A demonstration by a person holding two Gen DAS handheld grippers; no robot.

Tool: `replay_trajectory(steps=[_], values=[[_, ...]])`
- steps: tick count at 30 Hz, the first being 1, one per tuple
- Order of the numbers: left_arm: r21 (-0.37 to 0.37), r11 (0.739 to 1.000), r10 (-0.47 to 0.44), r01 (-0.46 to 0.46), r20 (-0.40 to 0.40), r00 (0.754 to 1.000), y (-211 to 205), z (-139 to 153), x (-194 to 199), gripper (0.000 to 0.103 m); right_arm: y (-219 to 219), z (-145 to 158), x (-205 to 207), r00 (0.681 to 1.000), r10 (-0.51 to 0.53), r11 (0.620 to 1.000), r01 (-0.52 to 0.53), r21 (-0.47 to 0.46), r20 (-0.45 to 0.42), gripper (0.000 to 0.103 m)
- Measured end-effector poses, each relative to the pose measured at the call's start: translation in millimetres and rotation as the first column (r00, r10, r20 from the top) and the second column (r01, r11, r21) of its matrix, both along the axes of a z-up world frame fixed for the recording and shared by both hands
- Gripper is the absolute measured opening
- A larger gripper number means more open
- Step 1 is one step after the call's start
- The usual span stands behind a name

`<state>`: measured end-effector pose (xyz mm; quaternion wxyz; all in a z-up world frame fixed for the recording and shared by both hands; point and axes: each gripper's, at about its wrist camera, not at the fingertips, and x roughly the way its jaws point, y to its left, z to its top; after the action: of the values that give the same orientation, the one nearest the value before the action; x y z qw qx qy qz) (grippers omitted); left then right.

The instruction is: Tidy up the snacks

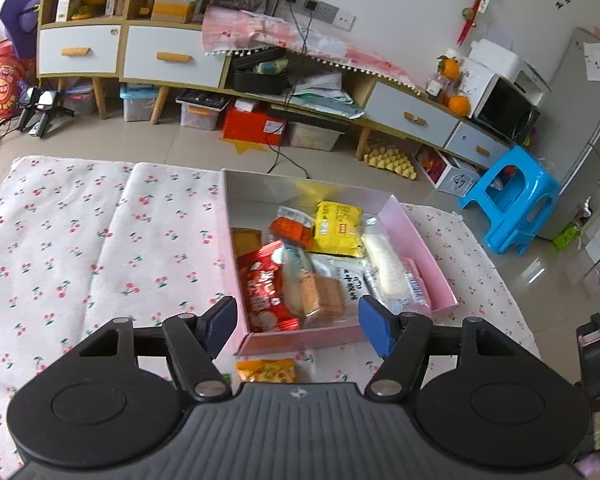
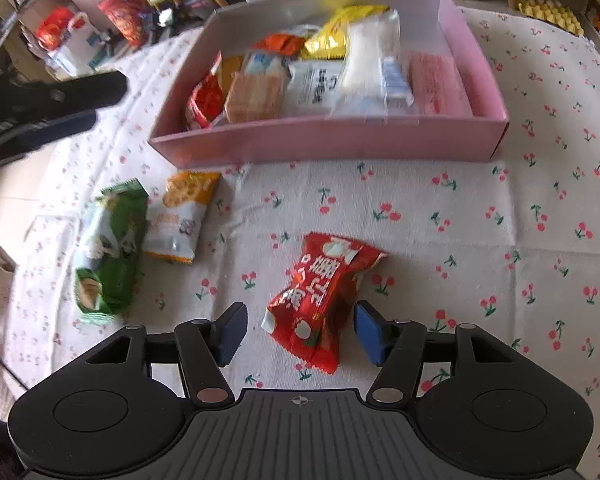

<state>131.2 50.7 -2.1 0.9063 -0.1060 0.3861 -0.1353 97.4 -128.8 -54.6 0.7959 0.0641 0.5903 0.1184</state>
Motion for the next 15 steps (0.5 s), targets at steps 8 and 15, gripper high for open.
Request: replay_trajectory(steps=[8, 15], values=[[0.001, 1.0, 0.016, -0.016, -0.007, 1.0, 11.4, 2.3, -3.0, 0.07, 12.6, 6.1, -2.8, 0.997, 0.041, 0.997, -0.037, -0.068, 0.058, 0.033], [-0.003, 0.999, 0.041, -0.041, -0.023, 0.999, 26.8, 3.3, -5.6, 0.071, 7.3, 39.9, 3.9, 0.989, 0.006, 1.0, -0.005, -0.003, 0.145, 0.032]])
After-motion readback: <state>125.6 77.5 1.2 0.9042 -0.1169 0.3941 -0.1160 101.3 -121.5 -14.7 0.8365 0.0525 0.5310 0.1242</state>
